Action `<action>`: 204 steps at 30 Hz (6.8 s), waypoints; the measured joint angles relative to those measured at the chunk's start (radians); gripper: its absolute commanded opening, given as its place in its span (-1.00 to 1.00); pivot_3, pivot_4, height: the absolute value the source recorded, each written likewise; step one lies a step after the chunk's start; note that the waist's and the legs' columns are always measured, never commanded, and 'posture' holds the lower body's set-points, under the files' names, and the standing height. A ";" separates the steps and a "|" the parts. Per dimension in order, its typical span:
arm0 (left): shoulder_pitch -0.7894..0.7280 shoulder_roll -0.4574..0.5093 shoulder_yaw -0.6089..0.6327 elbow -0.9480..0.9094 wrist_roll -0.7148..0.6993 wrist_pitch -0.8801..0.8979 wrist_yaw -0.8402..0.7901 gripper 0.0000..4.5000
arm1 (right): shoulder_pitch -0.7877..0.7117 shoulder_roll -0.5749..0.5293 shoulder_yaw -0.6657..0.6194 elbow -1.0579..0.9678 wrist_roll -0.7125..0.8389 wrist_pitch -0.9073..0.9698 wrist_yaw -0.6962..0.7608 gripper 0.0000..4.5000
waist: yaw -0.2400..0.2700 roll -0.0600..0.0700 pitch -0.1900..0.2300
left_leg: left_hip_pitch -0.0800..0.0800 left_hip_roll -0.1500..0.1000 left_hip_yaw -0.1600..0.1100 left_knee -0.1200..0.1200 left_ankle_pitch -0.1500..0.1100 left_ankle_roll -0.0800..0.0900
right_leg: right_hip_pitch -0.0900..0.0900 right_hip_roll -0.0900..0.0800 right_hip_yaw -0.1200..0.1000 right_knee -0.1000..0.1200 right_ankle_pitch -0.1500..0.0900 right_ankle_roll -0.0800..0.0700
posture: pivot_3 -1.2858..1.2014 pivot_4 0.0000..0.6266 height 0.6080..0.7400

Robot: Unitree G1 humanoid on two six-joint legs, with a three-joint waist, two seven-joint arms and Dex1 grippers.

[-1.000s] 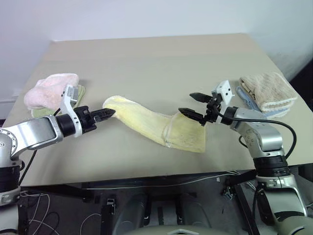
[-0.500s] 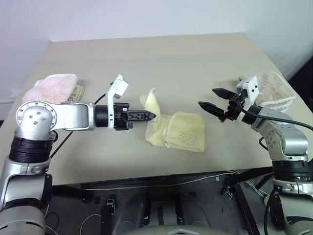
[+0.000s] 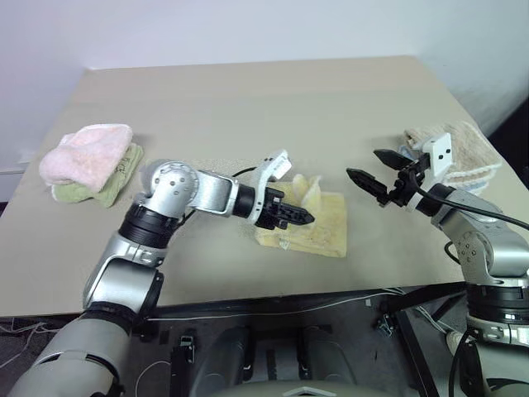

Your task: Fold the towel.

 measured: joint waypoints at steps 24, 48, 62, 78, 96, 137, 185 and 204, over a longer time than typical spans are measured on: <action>-0.009 -0.167 -0.097 0.043 0.407 -0.111 -0.313 -0.65 | 0.094 -0.005 -0.052 -0.083 0.023 0.015 -0.070 1.00 | 0.001 0.000 0.000 | -0.001 0.000 0.000 0.003 -0.001 0.001 | 0.001 0.000 0.000 0.000 0.000 0.001 | 0.03 -0.52 1.00; 0.090 -0.018 0.142 0.001 0.630 -0.758 -0.527 0.72 | 0.079 0.012 -0.056 -0.151 0.193 0.137 -0.045 -0.01 | 0.001 0.000 0.000 | -0.001 0.000 0.000 0.003 0.000 0.003 | 0.001 0.000 0.000 0.000 0.000 0.001 | 0.03 -0.52 1.00; 0.274 -0.062 0.071 0.092 0.793 -1.115 -0.690 -0.98 | 0.078 0.093 0.060 -0.103 0.175 0.122 -0.032 -1.00 | 0.001 0.000 0.000 | -0.002 0.000 0.000 0.004 -0.001 0.003 | 0.000 -0.001 -0.001 0.000 0.001 0.001 | 0.03 -0.52 1.00; 0.363 -0.145 -0.002 0.375 0.973 -1.394 -0.667 -0.98 | 0.124 0.267 0.198 0.092 -0.017 -0.054 -0.083 -1.00 | 0.000 0.001 -0.003 | 0.004 0.000 -0.001 0.006 -0.002 0.003 | 0.005 -0.001 -0.002 0.001 0.001 0.001 | 0.03 -0.52 1.00; 0.412 -0.085 0.158 0.085 0.770 -1.105 -0.706 0.43 | -0.005 0.112 0.091 0.079 0.080 0.059 0.029 1.00 | 0.000 0.001 -0.002 | 0.000 0.000 -0.001 0.005 -0.001 0.003 | 0.002 -0.001 -0.002 0.002 0.001 0.003 | 0.03 -0.52 1.00; 0.595 0.125 0.318 -0.298 0.538 -0.684 -0.517 1.00 | -0.172 0.013 0.094 0.397 0.308 0.816 0.197 0.76 | -0.037 -0.001 -0.002 | 0.001 0.003 0.000 0.004 -0.002 0.002 | 0.002 0.001 -0.001 0.001 0.000 -0.001 | 0.03 -0.52 1.00; 0.484 0.069 0.253 -0.075 0.688 -0.860 -0.518 1.00 | -0.350 0.039 -0.549 0.508 0.363 0.266 -0.471 -1.00 | -0.023 0.001 -0.002 | -0.005 0.001 0.000 0.003 0.000 0.005 | -0.002 -0.001 -0.001 0.000 0.002 0.002 | 0.03 -0.52 1.00; 0.516 0.066 0.254 -0.092 0.697 -0.863 -0.517 1.00 | -0.463 -0.089 -0.483 0.733 0.282 0.174 -0.442 -1.00 | -0.024 0.004 0.000 | -0.005 0.001 0.000 0.003 0.000 0.005 | -0.002 -0.001 -0.001 0.000 0.002 0.002 | 0.03 -0.52 1.00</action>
